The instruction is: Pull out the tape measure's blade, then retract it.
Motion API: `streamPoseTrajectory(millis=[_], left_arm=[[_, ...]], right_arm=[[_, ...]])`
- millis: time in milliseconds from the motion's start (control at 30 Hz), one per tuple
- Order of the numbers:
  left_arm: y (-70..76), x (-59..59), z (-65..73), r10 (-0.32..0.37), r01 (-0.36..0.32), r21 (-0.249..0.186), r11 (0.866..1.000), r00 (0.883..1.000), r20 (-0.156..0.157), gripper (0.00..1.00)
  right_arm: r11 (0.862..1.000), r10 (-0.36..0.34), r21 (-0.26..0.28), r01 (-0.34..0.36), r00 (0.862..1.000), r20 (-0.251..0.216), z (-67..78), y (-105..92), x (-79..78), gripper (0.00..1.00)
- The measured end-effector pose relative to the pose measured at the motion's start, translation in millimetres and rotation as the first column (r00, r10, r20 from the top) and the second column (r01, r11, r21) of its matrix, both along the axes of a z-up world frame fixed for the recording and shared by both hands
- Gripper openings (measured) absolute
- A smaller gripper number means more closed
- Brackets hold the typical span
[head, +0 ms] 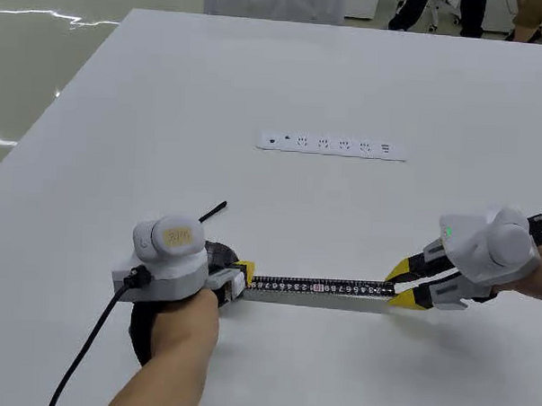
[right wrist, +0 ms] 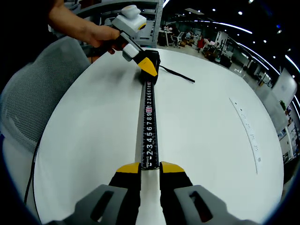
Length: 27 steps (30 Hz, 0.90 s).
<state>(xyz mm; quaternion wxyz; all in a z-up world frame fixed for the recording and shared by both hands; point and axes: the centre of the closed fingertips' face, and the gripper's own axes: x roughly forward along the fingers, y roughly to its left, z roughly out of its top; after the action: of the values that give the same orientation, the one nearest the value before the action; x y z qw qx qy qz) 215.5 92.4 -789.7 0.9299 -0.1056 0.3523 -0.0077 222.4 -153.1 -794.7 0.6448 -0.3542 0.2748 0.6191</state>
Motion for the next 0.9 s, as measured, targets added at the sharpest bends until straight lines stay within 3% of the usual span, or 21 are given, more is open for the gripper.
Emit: streamPoseTrajectory(millis=[900], left_arm=[[-0.7, -0.4, -0.1, 0.0, 0.0, -0.004, 1.0, 1.0, 0.003, 0.63]], right_arm=[[1.0, 0.01, -0.002, -0.01, 1.0, 0.003, 1.1, 10.2, -1.5, 0.14]])
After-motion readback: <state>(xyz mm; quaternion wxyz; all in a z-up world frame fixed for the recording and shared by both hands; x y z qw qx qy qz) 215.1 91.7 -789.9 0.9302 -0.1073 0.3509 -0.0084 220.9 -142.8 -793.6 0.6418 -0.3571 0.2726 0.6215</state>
